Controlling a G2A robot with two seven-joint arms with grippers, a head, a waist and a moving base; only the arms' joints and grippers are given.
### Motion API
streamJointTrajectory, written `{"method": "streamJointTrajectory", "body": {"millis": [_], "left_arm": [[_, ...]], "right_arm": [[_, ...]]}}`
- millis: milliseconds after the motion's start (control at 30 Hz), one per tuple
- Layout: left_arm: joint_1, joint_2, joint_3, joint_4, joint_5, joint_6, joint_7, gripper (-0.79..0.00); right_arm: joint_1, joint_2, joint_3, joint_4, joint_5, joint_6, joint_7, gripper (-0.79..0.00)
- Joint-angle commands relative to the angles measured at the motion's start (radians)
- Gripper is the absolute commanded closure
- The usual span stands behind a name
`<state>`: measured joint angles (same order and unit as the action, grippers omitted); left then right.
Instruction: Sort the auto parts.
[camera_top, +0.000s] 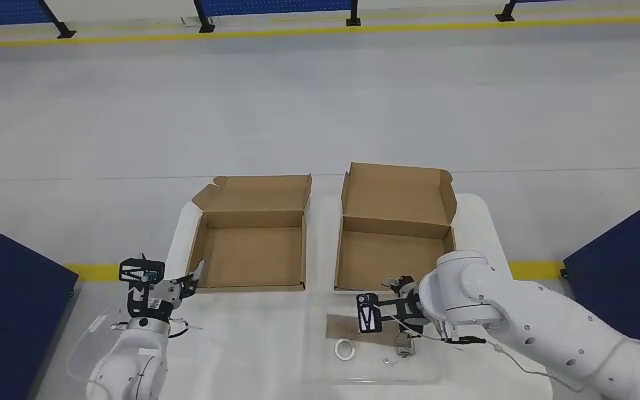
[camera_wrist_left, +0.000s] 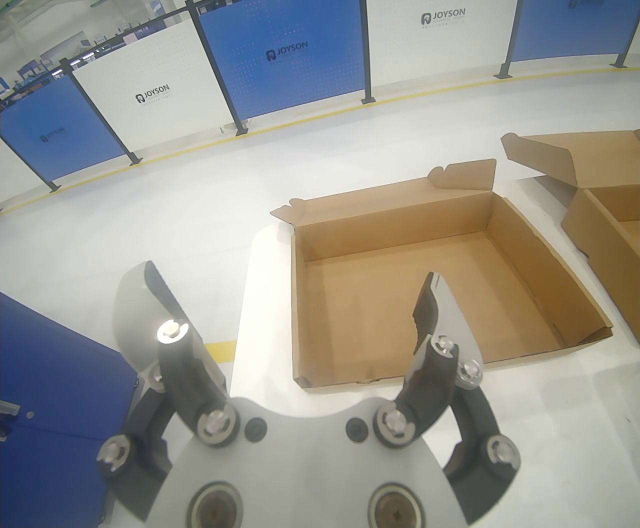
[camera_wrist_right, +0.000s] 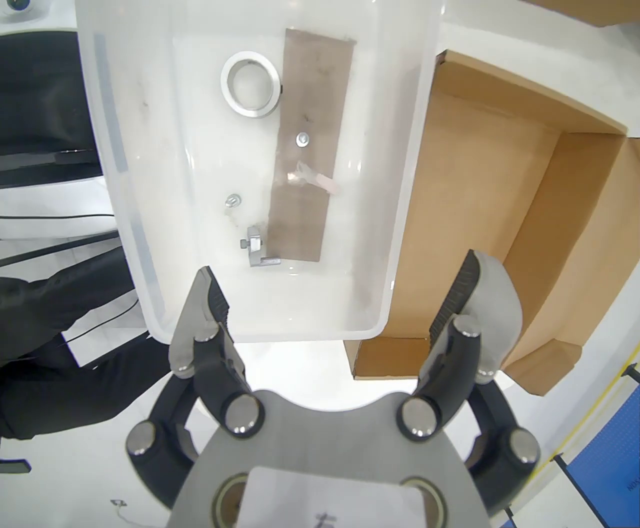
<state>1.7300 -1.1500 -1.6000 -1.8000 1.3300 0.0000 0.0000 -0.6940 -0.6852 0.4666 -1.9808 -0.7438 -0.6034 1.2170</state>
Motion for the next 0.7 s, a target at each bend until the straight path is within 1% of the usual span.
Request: {"method": "streamJointTrajectory", "body": {"millis": [0, 233, 367, 533, 667], "left_arm": [[0.000, 0.000, 0.000, 0.000, 0.000, 0.000, 0.000, -0.785], [0.000, 0.000, 0.000, 0.000, 0.000, 0.000, 0.000, -0.785], [0.000, 0.000, 0.000, 0.000, 0.000, 0.000, 0.000, -0.785], [0.000, 0.000, 0.000, 0.000, 0.000, 0.000, 0.000, -0.785], [0.000, 0.000, 0.000, 0.000, 0.000, 0.000, 0.000, -0.785]], "right_arm": [[0.001, 0.000, 0.001, -0.001, -0.001, 0.000, 0.000, -0.785], [0.001, 0.000, 0.001, -0.001, -0.001, 0.000, 0.000, -0.785], [-0.031, -0.006, -0.028, -0.020, -0.092, 0.005, -0.011, -0.785], [-0.057, -0.014, -0.047, -0.034, -0.145, -0.019, -0.041, -0.785], [-0.077, -0.020, -0.062, -0.025, -0.168, -0.020, -0.032, -0.785]]}}
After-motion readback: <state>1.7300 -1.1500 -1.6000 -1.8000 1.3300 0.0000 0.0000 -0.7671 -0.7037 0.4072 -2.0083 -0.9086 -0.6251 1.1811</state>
